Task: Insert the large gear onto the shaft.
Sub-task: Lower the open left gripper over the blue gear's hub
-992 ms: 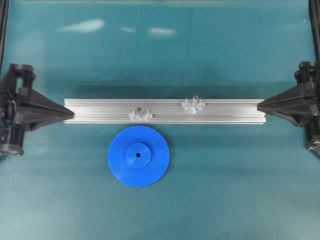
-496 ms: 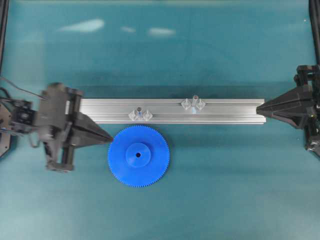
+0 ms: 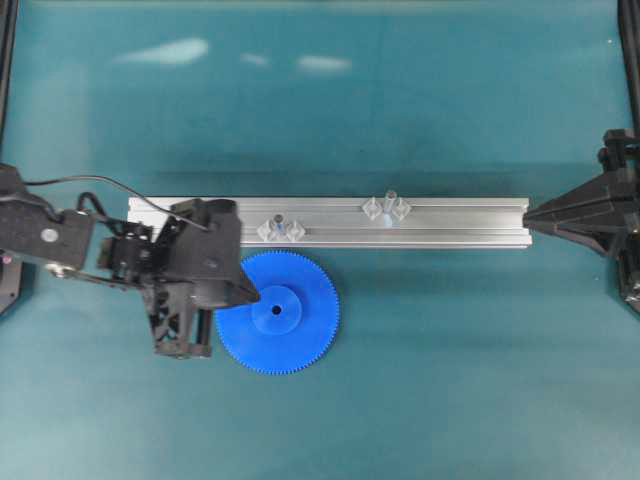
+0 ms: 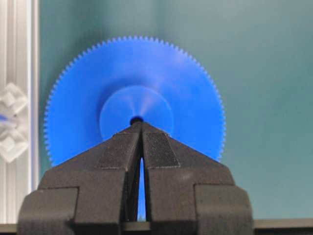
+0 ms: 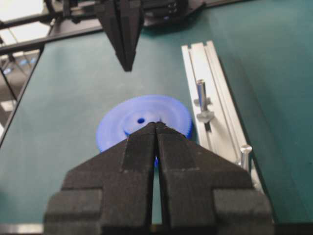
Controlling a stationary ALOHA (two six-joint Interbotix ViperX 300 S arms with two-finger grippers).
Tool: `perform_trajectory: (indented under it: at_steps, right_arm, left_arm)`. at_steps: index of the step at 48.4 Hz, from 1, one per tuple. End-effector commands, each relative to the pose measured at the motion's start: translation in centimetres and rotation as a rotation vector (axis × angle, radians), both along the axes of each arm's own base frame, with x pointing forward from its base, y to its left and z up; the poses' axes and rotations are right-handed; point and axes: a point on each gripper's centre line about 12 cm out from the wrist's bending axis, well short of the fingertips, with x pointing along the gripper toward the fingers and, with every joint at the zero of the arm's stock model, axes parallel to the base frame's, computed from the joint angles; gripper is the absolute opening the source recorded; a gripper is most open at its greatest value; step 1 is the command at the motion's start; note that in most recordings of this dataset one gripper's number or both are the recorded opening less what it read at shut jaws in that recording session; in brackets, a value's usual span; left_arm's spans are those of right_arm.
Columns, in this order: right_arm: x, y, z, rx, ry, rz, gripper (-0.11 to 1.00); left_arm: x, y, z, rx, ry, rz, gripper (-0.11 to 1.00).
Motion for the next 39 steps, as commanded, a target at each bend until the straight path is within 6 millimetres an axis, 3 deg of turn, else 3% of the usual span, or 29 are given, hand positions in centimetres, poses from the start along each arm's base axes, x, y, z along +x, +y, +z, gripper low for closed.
perform_trajectory:
  at_steps: [1,39]
  right_arm:
    - [0.1,0.0,0.4,0.011,-0.005,0.000,0.05]
    - [-0.1,0.1,-0.4,0.009,0.017,0.002,0.05]
  left_arm:
    - [1.2,-0.3,1.2,-0.001,-0.026,-0.006,0.00]
    - [4.7,-0.8,-1.5,0.046,0.258,-0.007,0.00]
